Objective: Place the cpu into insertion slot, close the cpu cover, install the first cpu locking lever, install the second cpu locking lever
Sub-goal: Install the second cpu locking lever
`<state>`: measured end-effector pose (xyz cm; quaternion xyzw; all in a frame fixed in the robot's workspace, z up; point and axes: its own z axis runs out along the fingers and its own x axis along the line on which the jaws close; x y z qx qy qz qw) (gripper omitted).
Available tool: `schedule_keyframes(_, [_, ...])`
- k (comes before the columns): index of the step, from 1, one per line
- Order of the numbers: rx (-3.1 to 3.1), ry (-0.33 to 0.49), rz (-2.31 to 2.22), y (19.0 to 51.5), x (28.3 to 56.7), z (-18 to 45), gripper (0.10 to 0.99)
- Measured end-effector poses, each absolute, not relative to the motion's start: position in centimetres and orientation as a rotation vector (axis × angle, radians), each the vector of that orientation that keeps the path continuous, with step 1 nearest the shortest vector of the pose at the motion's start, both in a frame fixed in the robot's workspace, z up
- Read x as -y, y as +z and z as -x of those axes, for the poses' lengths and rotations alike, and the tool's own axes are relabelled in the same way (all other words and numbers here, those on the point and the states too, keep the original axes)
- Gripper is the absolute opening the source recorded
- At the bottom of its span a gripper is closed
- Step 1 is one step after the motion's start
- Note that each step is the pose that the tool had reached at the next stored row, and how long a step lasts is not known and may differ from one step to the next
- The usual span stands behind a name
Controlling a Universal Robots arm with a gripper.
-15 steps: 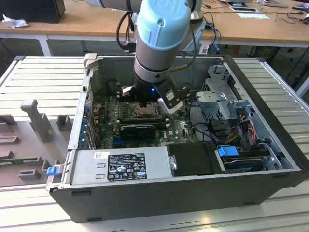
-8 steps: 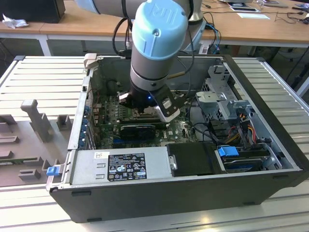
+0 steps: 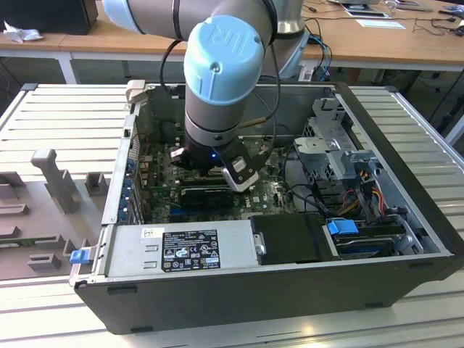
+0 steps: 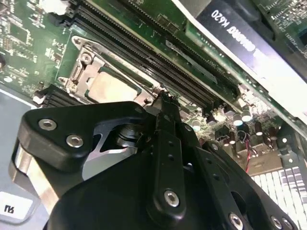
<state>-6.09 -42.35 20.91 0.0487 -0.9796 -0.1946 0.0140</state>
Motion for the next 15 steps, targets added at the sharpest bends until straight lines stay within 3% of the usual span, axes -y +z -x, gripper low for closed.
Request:
schedule_keyframes(7, [3.049,-0.61,-0.152,19.6,42.2,7.0,0.106])
schedule_keyframes(15, [3.039,-0.669,-0.152,18.7,42.0,7.1,0.106])
